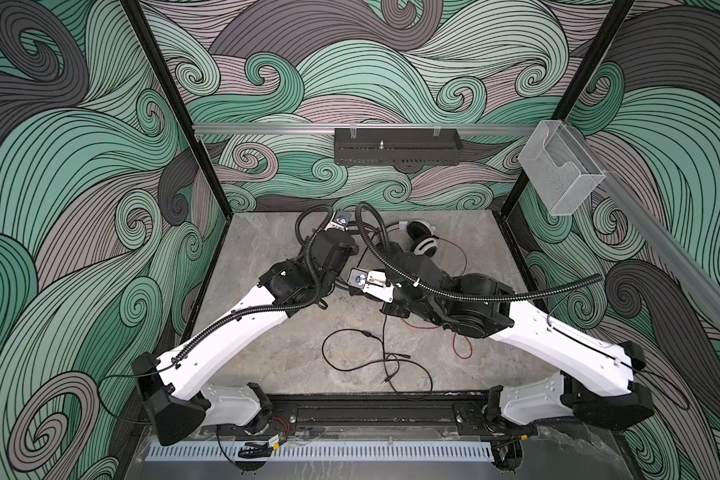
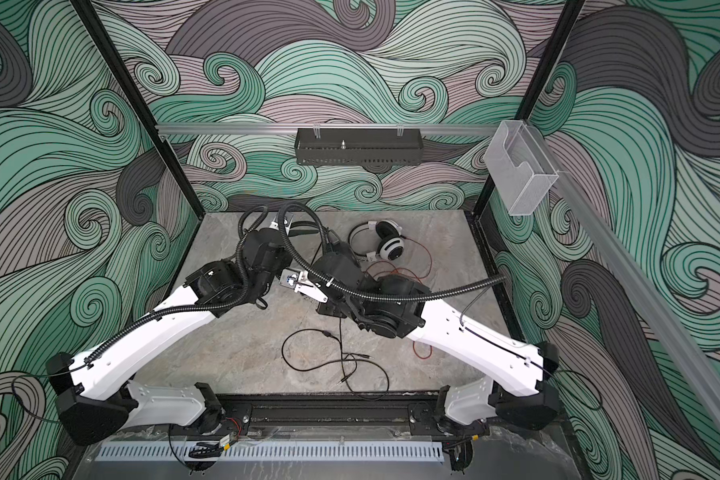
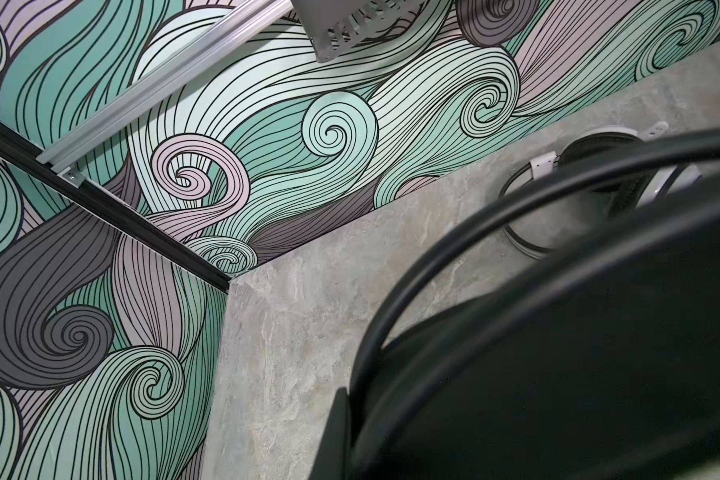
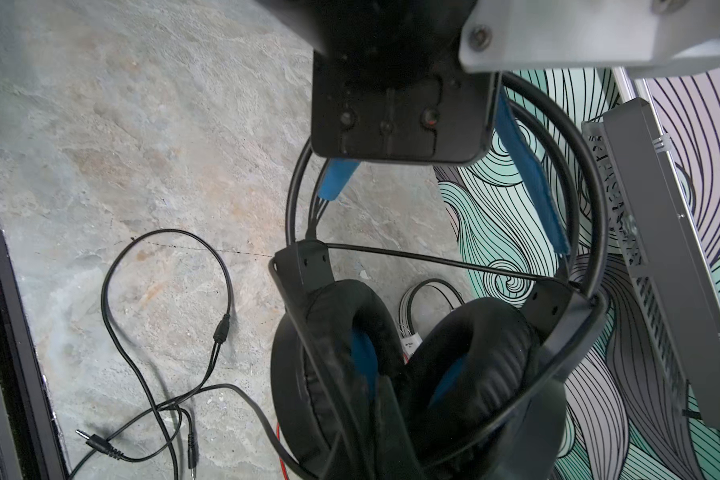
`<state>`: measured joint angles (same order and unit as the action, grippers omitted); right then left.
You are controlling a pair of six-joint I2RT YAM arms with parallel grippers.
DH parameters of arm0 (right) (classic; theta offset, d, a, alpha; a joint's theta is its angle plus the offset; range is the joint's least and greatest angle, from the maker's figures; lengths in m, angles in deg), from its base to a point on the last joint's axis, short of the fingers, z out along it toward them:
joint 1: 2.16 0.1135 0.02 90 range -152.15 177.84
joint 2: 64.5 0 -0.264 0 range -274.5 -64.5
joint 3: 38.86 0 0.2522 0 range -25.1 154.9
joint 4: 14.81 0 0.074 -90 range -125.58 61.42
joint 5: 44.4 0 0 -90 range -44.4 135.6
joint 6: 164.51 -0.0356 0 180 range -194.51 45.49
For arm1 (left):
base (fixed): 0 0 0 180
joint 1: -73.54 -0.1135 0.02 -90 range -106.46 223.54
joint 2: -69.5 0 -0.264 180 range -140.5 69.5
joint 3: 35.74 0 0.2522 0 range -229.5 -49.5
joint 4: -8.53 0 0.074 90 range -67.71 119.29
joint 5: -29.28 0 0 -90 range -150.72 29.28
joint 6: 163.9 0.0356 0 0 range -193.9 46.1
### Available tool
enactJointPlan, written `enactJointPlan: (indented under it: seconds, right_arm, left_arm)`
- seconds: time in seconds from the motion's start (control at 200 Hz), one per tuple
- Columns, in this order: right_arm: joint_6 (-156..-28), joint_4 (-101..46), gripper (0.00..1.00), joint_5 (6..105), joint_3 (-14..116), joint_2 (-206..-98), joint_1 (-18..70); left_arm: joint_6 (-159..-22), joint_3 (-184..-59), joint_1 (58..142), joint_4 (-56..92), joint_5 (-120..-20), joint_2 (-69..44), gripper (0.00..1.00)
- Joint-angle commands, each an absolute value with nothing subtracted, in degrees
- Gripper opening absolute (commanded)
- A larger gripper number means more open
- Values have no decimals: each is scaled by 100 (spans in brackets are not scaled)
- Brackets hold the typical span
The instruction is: Wrap the headphones
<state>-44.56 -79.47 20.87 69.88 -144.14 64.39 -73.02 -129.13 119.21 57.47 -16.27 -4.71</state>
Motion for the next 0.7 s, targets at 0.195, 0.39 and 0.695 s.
enactJointPlan:
  seconds: [0.195,0.39,0.695]
  right_arm:
    - [-4752,-7494,0,2173,7315,-14141,6679]
    - [-5622,-7340,0,2678,7219,-14070,6887]
    - [-6108,-6962,0,3399,6849,-13593,6886]
  left_arm:
    - [-9155,-13585,11867,6905,-1617,-671,0]
    - [-9837,-13799,11747,7092,-1868,-830,0]
    - [-10096,-13868,10946,6835,-2157,-718,0]
